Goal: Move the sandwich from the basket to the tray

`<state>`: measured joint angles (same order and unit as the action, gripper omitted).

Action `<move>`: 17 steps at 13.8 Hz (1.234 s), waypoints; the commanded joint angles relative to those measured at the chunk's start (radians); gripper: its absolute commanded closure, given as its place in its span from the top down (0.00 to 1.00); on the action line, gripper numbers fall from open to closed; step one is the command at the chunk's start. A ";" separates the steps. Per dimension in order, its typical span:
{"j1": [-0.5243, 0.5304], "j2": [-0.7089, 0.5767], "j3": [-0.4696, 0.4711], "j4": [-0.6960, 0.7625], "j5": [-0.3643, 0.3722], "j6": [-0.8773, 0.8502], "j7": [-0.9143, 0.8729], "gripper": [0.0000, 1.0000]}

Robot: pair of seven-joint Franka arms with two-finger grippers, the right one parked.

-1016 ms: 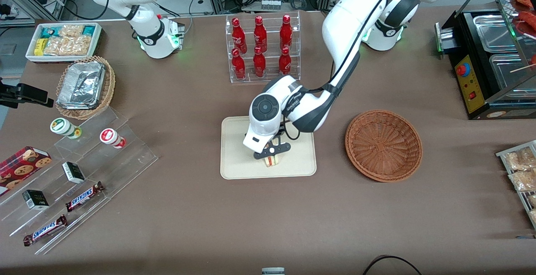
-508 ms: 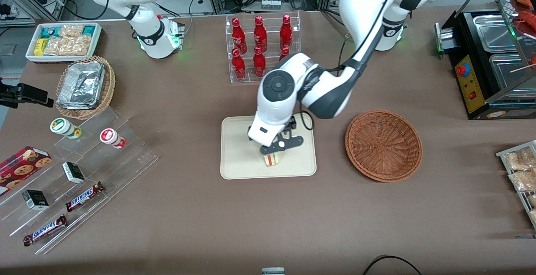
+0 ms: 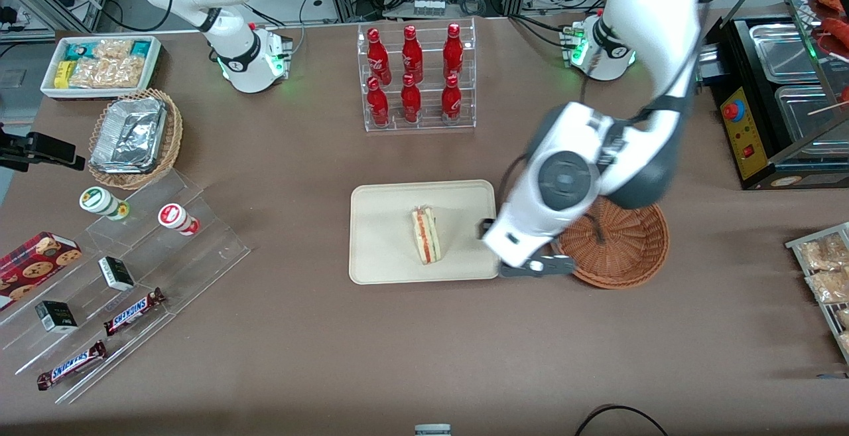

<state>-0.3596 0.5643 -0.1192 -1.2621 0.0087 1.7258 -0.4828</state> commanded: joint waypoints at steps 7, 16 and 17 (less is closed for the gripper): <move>0.251 -0.357 -0.008 -0.377 0.093 -0.002 0.383 1.00; 0.478 -0.549 -0.117 -0.421 0.037 -0.118 0.473 1.00; 0.479 -0.573 -0.111 -0.419 0.030 -0.153 0.489 1.00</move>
<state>0.0952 0.0639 -0.2175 -1.6470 0.0620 1.6188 -0.0309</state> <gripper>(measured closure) 0.000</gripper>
